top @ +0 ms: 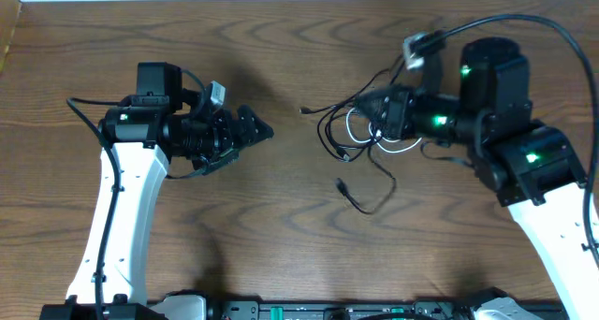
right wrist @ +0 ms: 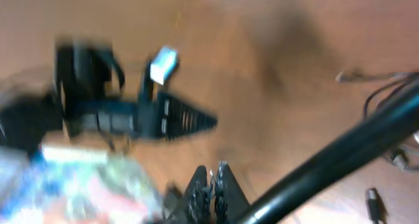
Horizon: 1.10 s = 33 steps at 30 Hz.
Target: Untangle cables
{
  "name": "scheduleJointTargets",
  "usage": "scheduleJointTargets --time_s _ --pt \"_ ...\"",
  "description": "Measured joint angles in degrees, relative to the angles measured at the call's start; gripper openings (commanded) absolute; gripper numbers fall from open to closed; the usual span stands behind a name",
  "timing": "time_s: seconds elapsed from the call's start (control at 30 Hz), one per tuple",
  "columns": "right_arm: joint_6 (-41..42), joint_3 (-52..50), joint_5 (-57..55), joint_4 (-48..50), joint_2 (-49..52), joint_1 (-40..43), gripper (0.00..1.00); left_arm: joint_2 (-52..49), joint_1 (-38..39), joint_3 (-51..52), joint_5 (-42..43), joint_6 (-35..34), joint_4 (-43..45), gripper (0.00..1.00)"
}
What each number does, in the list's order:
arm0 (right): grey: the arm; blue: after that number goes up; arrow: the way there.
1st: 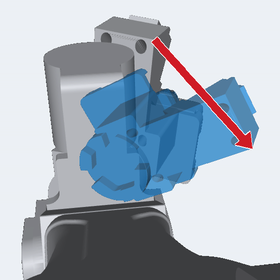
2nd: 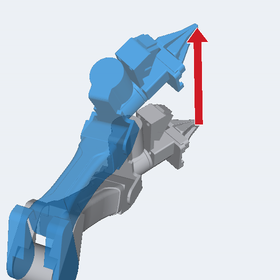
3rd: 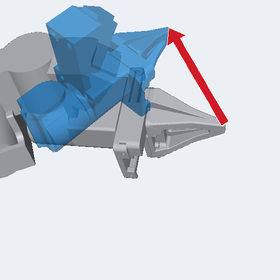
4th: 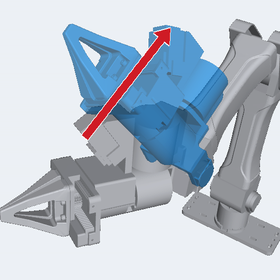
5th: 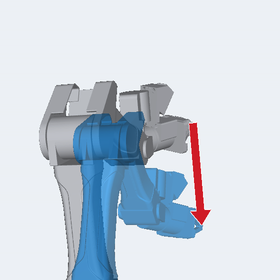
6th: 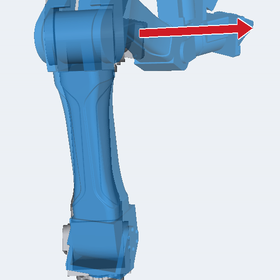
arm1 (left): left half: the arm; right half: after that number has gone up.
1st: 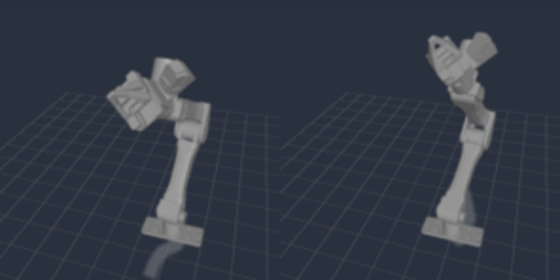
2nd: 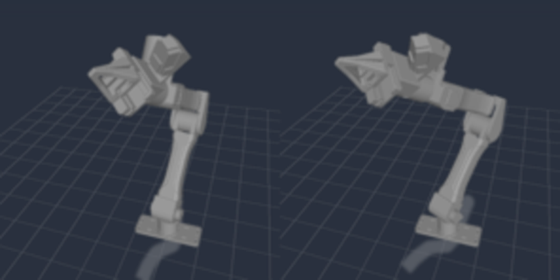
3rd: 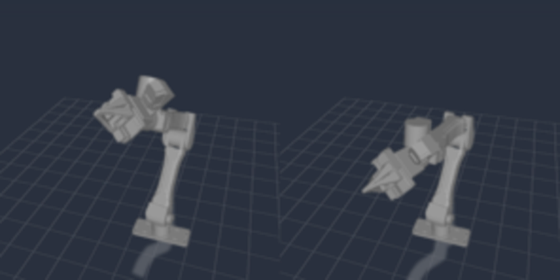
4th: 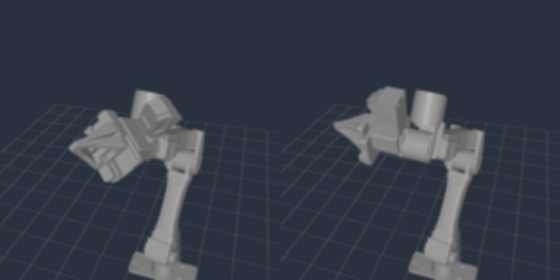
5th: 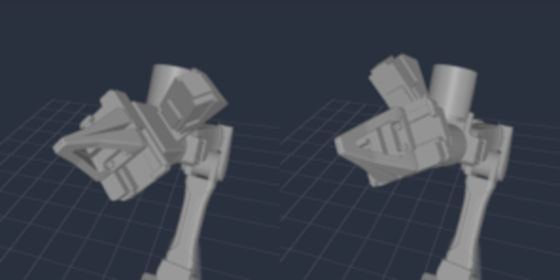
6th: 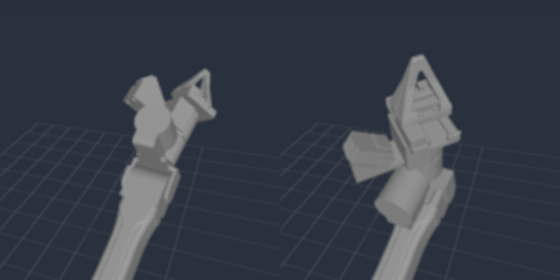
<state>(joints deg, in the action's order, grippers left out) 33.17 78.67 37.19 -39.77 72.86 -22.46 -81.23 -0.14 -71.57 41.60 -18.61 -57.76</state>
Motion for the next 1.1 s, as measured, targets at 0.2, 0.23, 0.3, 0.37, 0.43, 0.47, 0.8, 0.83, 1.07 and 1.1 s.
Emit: scheduleJointTargets --time_s 0.2,0.23,0.3,0.37,0.43,0.47,0.8,0.83,1.07,1.1 --pt "-13.03 0.02 2.14 -6.64 3.37 -8.44 0.01 0.0 0.0 0.0 0.02 -4.15 0.94 0.97" --pt "-14.84 0.02 2.19 -6.93 4.15 -9.73 0.01 0.0 0.0 0.0 0.02 -4.37 0.98 0.97" --pt "-17.55 0.02 2.4 -6.93 5.9 -11.69 0.03 0.0 -0.02 0.0 0.0 -5.27 1.09 0.97" --pt "-18.84 0.02 2.47 -7.37 7.43 -11.98 0.05 0.0 -0.5 0.0 0.04 -6.73 1.16 0.97" --pt "-19.87 0.02 2.45 -7.69 8.7 -11.98 0.01 0.0 -2.34 0.0 0.09 -9.01 1.22 0.97" --pt "-20.22 0.02 2.49 -7.85 9.62 -11.98 0.01 0.0 -4.52 0.0 0.02 -10.93 1.25 0.97" --pt "-20.28 -0.04 4.87 1.66 24.48 -21.57 0.95 0.0 -10.54 0.0 -0.72 -15.3 1.29 0.97" --pt "-19.98 -0.04 6.45 3.63 25.7 -23.08 0.98 0.0 -10.54 0.0 -2.29 -15.52 1.11 0.97" --pt "-18.95 -0.02 8.85 4.37 23.65 -20.35 0.99 0.0 -10.54 0.0 -9.18 -15.74 -1.9 0.97" --pt "-18.91 -0.02 8.92 4.42 22.91 -19.5 0.99 0.0 -10.54 0.0 -9.66 -15.74 -2.34 0.96"
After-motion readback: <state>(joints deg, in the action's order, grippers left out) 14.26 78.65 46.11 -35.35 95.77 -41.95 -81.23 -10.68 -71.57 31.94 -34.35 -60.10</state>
